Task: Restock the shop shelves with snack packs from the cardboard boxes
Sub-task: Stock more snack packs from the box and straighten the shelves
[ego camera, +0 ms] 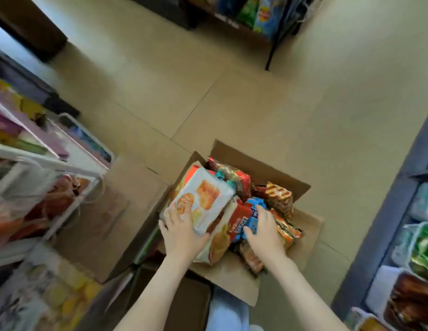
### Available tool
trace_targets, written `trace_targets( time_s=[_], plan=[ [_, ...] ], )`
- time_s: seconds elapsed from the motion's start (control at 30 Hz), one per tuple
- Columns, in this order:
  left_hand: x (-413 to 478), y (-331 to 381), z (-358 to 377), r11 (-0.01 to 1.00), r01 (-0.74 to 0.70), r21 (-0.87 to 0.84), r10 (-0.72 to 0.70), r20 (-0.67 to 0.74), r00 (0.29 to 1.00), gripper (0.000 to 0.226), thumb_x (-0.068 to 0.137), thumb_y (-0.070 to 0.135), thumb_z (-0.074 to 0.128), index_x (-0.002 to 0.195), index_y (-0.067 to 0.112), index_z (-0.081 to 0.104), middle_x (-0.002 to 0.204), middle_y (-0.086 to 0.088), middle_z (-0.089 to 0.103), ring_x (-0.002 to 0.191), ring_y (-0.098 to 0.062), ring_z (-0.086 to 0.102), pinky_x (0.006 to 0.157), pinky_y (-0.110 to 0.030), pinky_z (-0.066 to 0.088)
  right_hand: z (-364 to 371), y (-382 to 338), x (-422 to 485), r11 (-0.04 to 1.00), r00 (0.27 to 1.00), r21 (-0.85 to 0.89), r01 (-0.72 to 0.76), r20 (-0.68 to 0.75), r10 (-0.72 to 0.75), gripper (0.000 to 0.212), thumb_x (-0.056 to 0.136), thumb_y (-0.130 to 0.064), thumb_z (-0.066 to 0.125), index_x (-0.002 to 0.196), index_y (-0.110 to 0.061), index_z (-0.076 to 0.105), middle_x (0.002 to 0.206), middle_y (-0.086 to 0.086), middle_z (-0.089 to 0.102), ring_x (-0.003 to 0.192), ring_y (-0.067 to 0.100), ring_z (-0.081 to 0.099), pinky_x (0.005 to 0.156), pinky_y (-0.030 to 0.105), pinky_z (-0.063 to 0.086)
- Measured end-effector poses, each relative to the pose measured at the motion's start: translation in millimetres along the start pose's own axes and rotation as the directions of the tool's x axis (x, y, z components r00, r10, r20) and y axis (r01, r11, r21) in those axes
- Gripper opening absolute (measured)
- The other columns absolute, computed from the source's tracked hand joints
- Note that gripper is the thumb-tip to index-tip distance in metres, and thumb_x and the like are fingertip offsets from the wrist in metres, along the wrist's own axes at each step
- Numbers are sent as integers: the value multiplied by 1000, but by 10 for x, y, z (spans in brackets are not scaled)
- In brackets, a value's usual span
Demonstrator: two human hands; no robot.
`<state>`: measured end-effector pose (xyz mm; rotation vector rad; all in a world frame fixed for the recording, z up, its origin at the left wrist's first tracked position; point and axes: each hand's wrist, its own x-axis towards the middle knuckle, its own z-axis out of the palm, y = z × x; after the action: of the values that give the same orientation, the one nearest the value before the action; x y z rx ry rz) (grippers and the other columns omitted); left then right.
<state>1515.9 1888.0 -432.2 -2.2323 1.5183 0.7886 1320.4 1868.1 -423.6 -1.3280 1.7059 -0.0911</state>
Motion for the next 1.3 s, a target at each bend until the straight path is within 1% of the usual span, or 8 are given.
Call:
trace_targets(
  time_s=[0.17, 0.33, 0.6, 0.7, 0.83, 0.97, 1.07, 1.3],
  plan=[
    [549, 161, 445, 996, 36, 85, -36, -3, 999, 119, 73, 71, 59, 147, 31, -25, 155, -18, -26, 141, -46, -19, 110, -65, -7, 331, 73, 590, 995, 997, -101, 12, 82, -3, 65, 95, -17, 53, 150, -16, 19, 152, 3, 26, 142, 17, 20, 115, 31, 22],
    [911, 41, 638, 992, 89, 85, -92, 34, 995, 131, 64, 80, 60, 143, 30, -33, 152, -21, -30, 140, -48, -22, 110, -61, -13, 420, 118, 857, 983, 991, -178, 48, 134, -24, 65, 96, -15, 51, 151, -18, 17, 152, -1, 25, 141, 15, 20, 114, 31, 25],
    [956, 11, 610, 997, -25, 67, 25, 2, 1000, 119, 67, 70, 60, 145, 35, -23, 152, -24, -6, 140, -47, -1, 113, -64, 2, 420, 55, 896, 980, 984, -166, 113, 155, -88, 59, 95, -16, 51, 148, -21, 24, 146, -4, 32, 135, 11, 26, 109, 25, 27],
    [907, 1, 529, 998, -45, 48, 46, -21, 999, 116, 68, 68, 60, 147, 36, -17, 151, -20, -2, 140, -45, 1, 112, -64, 7, 445, -9, 931, 991, 984, -73, 114, 149, -102, 61, 95, -23, 54, 148, -20, 23, 147, -3, 30, 137, 12, 25, 108, 26, 27],
    [822, -41, 435, 999, -48, -7, 47, -55, 997, 114, 66, 68, 61, 148, 37, -13, 150, -16, 1, 141, -41, 1, 113, -63, 8, 487, -114, 1071, 971, 988, 215, -100, 140, 71, 85, 86, -35, 69, 151, -23, 16, 155, -1, 18, 143, 20, 18, 112, 40, 27],
    [647, -68, 319, 990, -107, -97, 95, -119, 988, 112, 62, 70, 60, 147, 38, -5, 148, -12, 3, 140, -38, 1, 114, -60, 9, 433, -224, 1135, 726, 927, 592, -350, 331, 177, 102, 76, -31, 79, 149, -34, 9, 147, 1, 34, 128, 24, 44, 105, 41, 41],
    [507, 14, 91, 976, -170, -139, 149, -149, 977, 107, 60, 66, 61, 149, 41, 8, 150, -10, 1, 141, -40, -1, 114, -61, 8, 260, -338, 1010, 595, 940, 730, -336, 303, 158, 83, 79, -13, 76, 141, -31, 24, 127, 1, 51, 109, 21, 59, 89, 44, 54],
    [-54, 543, -661, 897, -405, -175, 348, -283, 894, 112, 54, 78, 58, 149, 42, 11, 153, -13, 4, 142, -39, 6, 112, -60, 16, -867, -579, 243, 510, 979, 843, -173, 91, 181, 49, 78, -2, 75, 118, -20, 55, 104, 4, 70, 95, 24, 69, 76, 42, 57]
  ],
)
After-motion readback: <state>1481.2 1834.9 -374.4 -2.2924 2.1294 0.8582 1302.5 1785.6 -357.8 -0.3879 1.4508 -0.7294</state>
